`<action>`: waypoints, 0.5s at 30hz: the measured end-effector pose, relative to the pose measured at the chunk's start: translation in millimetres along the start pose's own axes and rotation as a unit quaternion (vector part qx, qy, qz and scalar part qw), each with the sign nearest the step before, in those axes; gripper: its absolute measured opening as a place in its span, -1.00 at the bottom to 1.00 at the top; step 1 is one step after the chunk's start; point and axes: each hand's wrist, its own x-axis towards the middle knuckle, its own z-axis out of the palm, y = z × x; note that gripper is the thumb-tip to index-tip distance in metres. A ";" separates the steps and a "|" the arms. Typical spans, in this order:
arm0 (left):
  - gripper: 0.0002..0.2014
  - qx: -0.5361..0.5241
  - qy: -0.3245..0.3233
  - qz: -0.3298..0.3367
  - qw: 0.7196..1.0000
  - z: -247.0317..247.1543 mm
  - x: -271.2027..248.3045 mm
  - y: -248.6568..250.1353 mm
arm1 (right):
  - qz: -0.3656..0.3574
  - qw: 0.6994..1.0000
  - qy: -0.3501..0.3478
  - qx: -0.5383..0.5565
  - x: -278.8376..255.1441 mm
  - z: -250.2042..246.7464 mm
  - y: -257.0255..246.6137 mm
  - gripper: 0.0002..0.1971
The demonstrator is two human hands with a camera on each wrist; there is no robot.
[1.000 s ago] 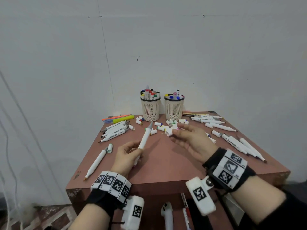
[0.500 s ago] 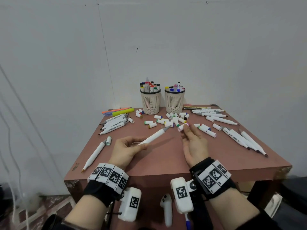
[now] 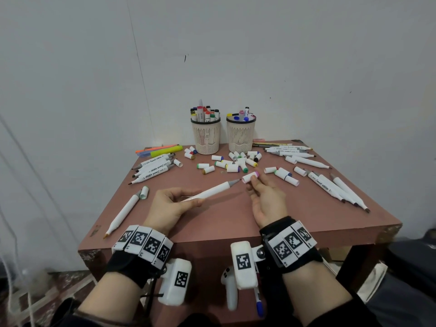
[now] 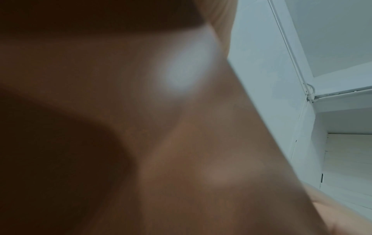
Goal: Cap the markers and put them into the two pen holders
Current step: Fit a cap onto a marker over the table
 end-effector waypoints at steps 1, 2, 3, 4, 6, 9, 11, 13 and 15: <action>-0.78 0.000 -0.001 0.000 1.000 -0.1 0.0 -0.1 | -0.001 1.000 -0.002 0.000 -0.4 0.1 0.2 -0.66; -0.78 -0.001 -0.003 0.000 1.000 0.0 -0.1 0.0 | -0.002 1.000 -0.004 0.000 -0.7 -0.1 0.5 -0.66; -0.78 -0.002 -0.004 0.000 1.000 0.2 -0.5 0.2 | -0.002 1.000 -0.007 -0.001 -0.8 -0.3 0.6 -0.66; -0.78 -0.003 -0.004 -0.001 1.000 0.3 -0.6 0.2 | -0.002 1.000 -0.011 -0.004 -1.1 -0.2 0.6 -0.67; -0.78 0.000 -0.005 0.001 1.000 0.5 -1.2 0.7 | 0.001 1.000 -0.023 -0.013 -1.8 0.0 0.7 -0.70; -0.78 -0.006 -0.002 0.004 1.000 1.5 -2.1 1.7 | 0.008 0.997 -0.064 -0.036 -3.5 -0.4 1.8 -0.78; -0.79 -0.016 0.007 0.006 1.000 2.2 -2.2 2.2 | 0.010 0.994 -0.087 -0.063 -4.0 -1.6 3.6 -0.77; -0.80 -0.019 0.013 0.010 1.000 2.3 -1.7 2.4 | 0.009 0.992 -0.099 -0.083 -4.1 -2.5 4.7 -0.79; -0.80 -0.020 0.015 0.009 1.000 1.6 -1.0 1.8 | 0.007 0.989 -0.103 -0.101 -4.6 -2.0 4.7 -0.80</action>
